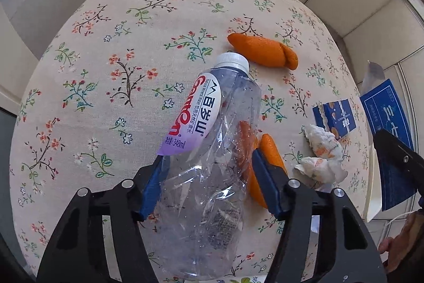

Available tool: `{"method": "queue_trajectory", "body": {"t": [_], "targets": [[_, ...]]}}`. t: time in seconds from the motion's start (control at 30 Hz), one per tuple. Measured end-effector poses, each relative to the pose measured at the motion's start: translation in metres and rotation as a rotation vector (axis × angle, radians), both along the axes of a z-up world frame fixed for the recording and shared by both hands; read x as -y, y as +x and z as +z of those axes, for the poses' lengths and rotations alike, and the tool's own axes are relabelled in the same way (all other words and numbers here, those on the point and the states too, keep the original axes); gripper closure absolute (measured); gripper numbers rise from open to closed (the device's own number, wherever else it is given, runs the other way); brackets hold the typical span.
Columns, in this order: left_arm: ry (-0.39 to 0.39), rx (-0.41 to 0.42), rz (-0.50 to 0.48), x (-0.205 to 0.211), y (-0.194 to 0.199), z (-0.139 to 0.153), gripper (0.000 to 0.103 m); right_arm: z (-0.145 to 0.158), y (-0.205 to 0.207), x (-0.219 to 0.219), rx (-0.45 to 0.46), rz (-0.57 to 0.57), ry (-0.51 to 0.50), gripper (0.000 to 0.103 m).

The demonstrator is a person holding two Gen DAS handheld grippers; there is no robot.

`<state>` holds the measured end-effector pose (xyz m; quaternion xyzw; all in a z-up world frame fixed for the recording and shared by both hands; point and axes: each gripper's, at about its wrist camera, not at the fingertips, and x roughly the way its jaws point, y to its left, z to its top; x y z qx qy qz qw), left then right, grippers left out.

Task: Collect trash
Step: 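Grasp the plastic bottle with the left tool while the right tool grasps the blue box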

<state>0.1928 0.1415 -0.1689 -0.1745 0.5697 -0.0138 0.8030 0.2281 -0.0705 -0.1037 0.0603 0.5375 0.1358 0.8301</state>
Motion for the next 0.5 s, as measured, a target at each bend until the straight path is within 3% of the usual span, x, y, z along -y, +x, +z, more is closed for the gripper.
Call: {"method": "queue_trajectory", "body": {"t": [0.1,0.17,0.33,0.5], "targets": [[-0.034,0.036,0.012,-0.002,-0.003,0.010,0.064,0.001,-0.002,0.000,0.004,0.005,-0.003,0.047],[-0.064,0.047,0.014,-0.002,-0.004,0.015,0.083,0.000,-0.003,0.001,0.002,0.004,-0.001,0.047],[-0.042,0.044,0.012,0.002,-0.006,0.018,0.085,0.001,-0.005,0.001,0.000,0.007,-0.001,0.047],[-0.018,0.098,0.046,0.003,-0.007,0.033,0.085,0.008,-0.007,0.006,0.024,-0.002,0.020,0.047]]}}
